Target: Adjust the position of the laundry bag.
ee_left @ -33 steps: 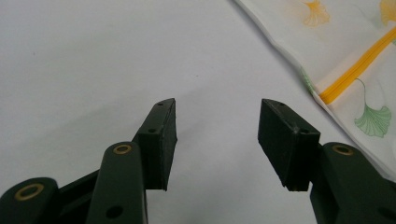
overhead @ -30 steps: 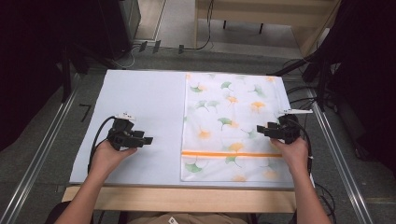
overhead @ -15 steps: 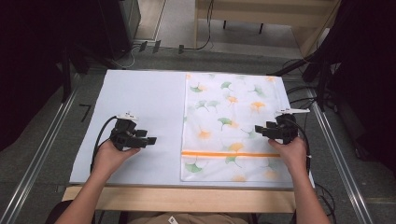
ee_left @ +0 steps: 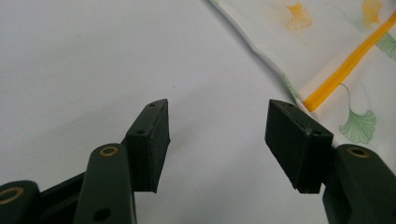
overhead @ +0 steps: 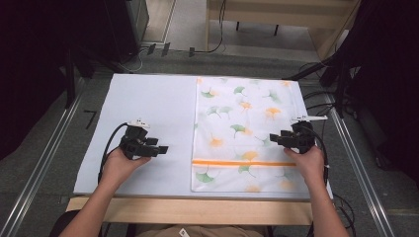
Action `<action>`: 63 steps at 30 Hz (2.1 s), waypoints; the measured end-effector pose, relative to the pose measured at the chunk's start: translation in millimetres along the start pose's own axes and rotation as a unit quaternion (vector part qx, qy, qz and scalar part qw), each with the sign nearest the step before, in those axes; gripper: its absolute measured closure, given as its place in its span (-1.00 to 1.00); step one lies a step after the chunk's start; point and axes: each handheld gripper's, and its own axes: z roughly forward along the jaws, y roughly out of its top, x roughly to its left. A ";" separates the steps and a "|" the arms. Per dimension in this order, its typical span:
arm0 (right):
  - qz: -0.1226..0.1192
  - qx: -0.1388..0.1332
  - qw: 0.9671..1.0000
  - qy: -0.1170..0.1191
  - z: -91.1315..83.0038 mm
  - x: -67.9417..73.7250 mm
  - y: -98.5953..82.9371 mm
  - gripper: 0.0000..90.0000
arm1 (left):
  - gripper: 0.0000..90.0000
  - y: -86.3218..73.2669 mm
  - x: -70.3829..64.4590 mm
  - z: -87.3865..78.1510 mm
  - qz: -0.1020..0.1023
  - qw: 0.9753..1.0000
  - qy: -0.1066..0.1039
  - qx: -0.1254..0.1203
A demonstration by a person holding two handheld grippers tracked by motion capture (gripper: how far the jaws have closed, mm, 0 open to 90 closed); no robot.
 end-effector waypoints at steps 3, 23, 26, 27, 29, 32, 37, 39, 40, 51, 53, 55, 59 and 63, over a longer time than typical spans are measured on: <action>0.000 0.001 1.000 0.002 -0.2 -0.8 -0.5 -0.05 | -0.10 0.8 -1.8 1.3 -0.001 1.000 -0.001 0.001; -0.015 0.014 1.000 -0.017 -6.4 -8.9 -6.1 -0.03 | 0.07 9.2 -26.1 15.1 0.014 1.000 -0.013 -0.001; -0.015 0.015 0.999 -0.026 -7.4 -11.1 -8.0 -0.05 | 0.15 11.4 -32.6 22.0 0.020 1.000 -0.014 0.004; -0.014 0.015 0.999 -0.028 -7.9 -11.5 -8.4 -0.06 | 0.17 12.4 -35.2 25.3 0.024 0.999 -0.023 0.007; -0.012 0.014 0.999 -0.032 -9.3 -13.1 -9.7 -0.06 | 0.17 14.5 -39.1 30.2 0.026 0.999 -0.023 0.010; -0.009 0.013 0.999 -0.037 -11.6 -16.5 -11.6 -0.06 | 0.14 17.4 -40.9 35.3 0.021 0.999 -0.026 0.010; -0.002 0.012 0.999 -0.047 -15.6 -22.8 -15.3 -0.07 | 0.15 22.1 -43.6 43.7 0.013 0.999 -0.030 0.019; 0.002 0.010 0.999 -0.052 -17.5 -25.6 -16.5 -0.07 | 0.12 23.4 -45.7 47.8 0.012 0.999 -0.030 0.022; 0.004 0.010 0.999 -0.053 -18.3 -26.7 -17.1 -0.07 | 0.12 24.0 -47.0 49.9 0.015 0.999 -0.027 0.024; 0.013 0.011 0.996 -0.086 -22.4 -45.0 -22.3 -0.09 | 0.12 28.1 -55.4 70.7 0.021 0.999 -0.023 0.041; 0.019 0.010 0.996 -0.090 -22.6 -48.7 -22.9 -0.09 | 0.12 28.3 -56.4 73.5 0.020 0.999 -0.024 0.044; 0.027 0.010 0.995 -0.093 -22.8 -52.5 -23.5 -0.10 | 0.13 28.6 -58.7 77.1 0.024 0.998 -0.016 0.049; 0.031 0.015 0.995 -0.097 -20.1 -58.5 -25.0 -0.10 | 0.14 29.0 -61.4 82.0 0.026 0.999 -0.014 0.045; 0.034 0.026 0.994 -0.100 -14.2 -61.2 -25.7 -0.10 | 0.19 29.9 -61.8 84.3 0.018 0.999 -0.017 0.039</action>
